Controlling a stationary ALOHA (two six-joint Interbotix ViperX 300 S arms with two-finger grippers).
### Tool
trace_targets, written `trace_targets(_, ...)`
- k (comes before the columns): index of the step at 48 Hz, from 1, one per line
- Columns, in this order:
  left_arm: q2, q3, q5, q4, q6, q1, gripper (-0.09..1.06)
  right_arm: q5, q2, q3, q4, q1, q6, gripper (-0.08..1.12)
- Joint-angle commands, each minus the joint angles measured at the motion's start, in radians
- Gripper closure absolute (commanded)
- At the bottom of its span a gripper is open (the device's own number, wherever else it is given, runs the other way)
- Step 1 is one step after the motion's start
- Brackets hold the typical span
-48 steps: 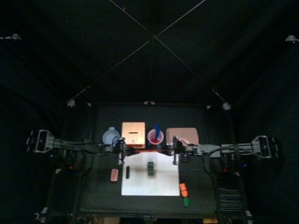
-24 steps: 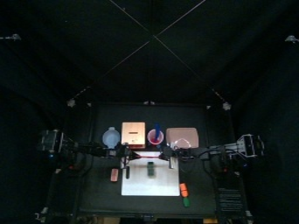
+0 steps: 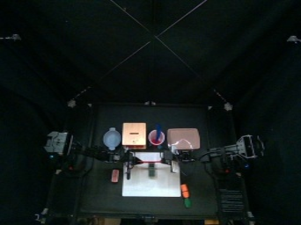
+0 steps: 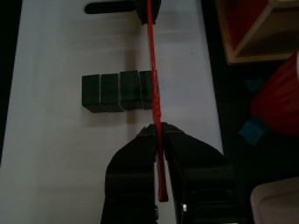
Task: Cut the sushi into 4 pieces with the knife
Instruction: Cut the sushi into 4 pieces
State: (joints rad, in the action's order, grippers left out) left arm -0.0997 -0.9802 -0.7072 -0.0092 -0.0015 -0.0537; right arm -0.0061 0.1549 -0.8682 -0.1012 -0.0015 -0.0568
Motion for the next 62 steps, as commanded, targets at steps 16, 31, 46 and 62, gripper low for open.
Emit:
trace_targets(16, -0.061, 0.041, 0.002, -0.043, 0.006, -0.012, 0.72, -0.003, -0.032, 0.028, -0.005, 0.005, -0.003, 1.01)
trace_targets(31, -0.106, 0.058, 0.005, -0.052, 0.000, -0.012, 0.72, -0.003, -0.046, 0.029, -0.017, 0.023, -0.003, 1.01)
trace_targets(46, -0.127, 0.064, 0.044, -0.063, 0.000, -0.021, 0.73, -0.003, -0.095, 0.034, -0.025, 0.031, -0.003, 1.01)
trace_targets(62, -0.192, 0.097, 0.107, -0.067, 0.011, 0.008, 0.73, -0.003, -0.149, 0.037, -0.023, 0.015, -0.003, 1.01)
